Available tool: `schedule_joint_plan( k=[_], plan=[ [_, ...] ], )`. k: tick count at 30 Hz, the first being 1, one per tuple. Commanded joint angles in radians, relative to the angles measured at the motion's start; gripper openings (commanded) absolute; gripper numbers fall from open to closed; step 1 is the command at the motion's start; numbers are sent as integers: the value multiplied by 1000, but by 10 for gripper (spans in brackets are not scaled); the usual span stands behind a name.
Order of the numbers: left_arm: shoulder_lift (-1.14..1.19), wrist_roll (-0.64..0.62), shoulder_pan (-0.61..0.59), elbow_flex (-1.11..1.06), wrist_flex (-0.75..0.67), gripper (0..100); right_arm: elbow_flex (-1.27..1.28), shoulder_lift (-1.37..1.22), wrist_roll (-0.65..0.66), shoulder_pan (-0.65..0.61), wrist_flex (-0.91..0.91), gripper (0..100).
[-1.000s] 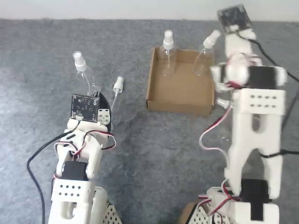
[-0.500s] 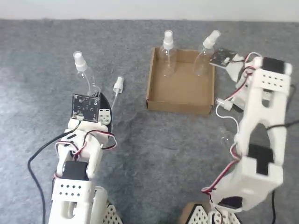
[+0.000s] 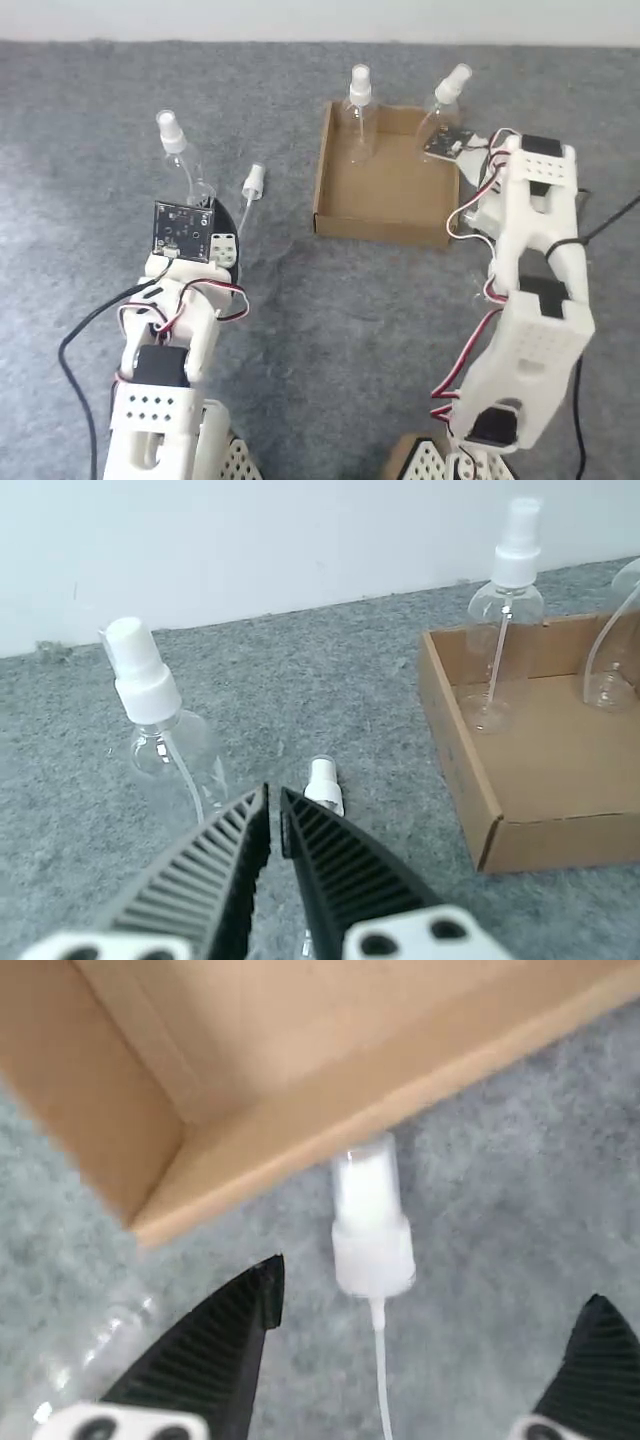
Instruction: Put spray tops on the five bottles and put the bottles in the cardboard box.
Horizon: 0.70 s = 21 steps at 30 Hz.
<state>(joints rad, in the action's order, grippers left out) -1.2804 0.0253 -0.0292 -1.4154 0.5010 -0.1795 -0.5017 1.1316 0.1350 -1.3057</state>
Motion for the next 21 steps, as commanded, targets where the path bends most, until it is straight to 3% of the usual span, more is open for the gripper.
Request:
schedule_joint_plan(
  k=[1, 4, 12, 17, 21],
  plan=[
    [5, -8, -3, 5, -26, 12, -58, -18, 17, -5, 58, 387],
    [5, -8, -3, 5, -26, 12, -58, -51, 15, -10, 82, 359],
    [5, -8, -3, 5, -26, 12, -58, -65, 11, -4, 111, 49],
    [5, -8, -5, 5, -26, 12, -104, -50, -2, 45, 44, 37],
    [5, -8, -5, 5, -26, 12, -245, 13, -87, 125, -91, 14]
  ],
)
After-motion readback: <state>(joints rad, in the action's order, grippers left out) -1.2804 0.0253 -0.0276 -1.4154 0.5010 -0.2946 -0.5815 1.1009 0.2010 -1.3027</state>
